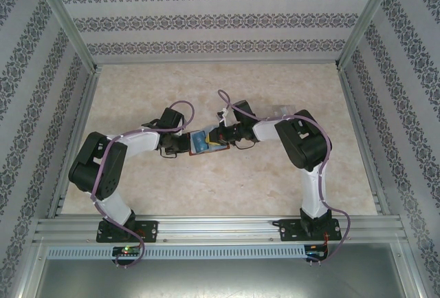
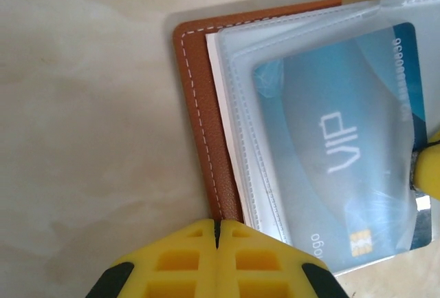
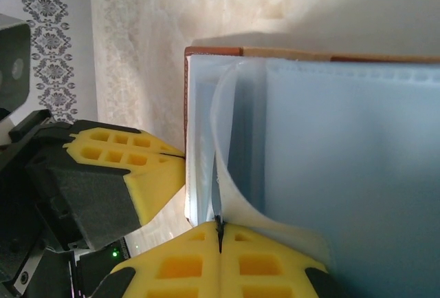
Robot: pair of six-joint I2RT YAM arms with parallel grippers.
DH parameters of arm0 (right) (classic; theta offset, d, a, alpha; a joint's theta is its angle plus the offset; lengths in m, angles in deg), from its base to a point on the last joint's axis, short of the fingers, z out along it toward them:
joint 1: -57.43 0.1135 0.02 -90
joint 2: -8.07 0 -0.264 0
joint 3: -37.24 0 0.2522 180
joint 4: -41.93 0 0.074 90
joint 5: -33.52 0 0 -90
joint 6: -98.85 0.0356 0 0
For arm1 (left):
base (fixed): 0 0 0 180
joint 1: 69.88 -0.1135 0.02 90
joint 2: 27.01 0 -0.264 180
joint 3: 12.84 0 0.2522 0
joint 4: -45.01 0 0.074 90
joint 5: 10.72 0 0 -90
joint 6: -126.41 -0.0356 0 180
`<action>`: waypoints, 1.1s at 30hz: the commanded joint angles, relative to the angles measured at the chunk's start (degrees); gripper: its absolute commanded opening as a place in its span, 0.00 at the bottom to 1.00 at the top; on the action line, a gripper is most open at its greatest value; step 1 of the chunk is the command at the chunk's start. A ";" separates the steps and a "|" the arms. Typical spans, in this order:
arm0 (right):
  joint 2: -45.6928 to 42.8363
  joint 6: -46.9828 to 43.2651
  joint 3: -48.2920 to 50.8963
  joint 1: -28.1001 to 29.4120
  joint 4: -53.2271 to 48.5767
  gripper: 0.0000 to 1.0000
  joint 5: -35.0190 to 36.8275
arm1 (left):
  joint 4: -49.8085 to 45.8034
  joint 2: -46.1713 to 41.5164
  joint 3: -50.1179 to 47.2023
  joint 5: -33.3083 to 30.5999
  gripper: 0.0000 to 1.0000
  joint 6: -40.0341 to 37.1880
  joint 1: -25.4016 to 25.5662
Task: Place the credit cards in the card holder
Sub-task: Insert the credit card into the card slot.
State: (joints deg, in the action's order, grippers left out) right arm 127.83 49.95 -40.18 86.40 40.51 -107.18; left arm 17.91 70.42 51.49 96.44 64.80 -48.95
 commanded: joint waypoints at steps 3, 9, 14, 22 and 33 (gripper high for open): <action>1.52 -4.01 -1.32 -0.23 -5.44 0.00 -3.23 | -1.41 2.11 -0.03 -5.58 0.00 -2.36 -0.19; 1.64 1.76 0.50 2.00 1.42 0.00 1.01 | 0.67 2.50 -0.54 -3.14 0.00 -1.19 -0.19; 2.54 5.79 0.68 4.04 6.68 0.00 3.26 | 2.17 2.96 -0.99 -1.65 0.00 -0.17 -0.19; 2.90 4.22 -0.24 2.83 4.30 0.10 1.20 | 0.96 2.64 -0.92 -2.81 0.00 -1.01 -0.24; -2.28 2.12 1.44 1.68 0.48 0.29 5.85 | 0.58 2.56 -0.18 -2.79 0.00 -1.18 -0.25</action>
State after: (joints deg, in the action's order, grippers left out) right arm 127.42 53.69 -39.76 87.95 44.29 -104.88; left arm 18.45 70.66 51.53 96.33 64.23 -48.99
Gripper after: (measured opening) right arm 0.291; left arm 0.066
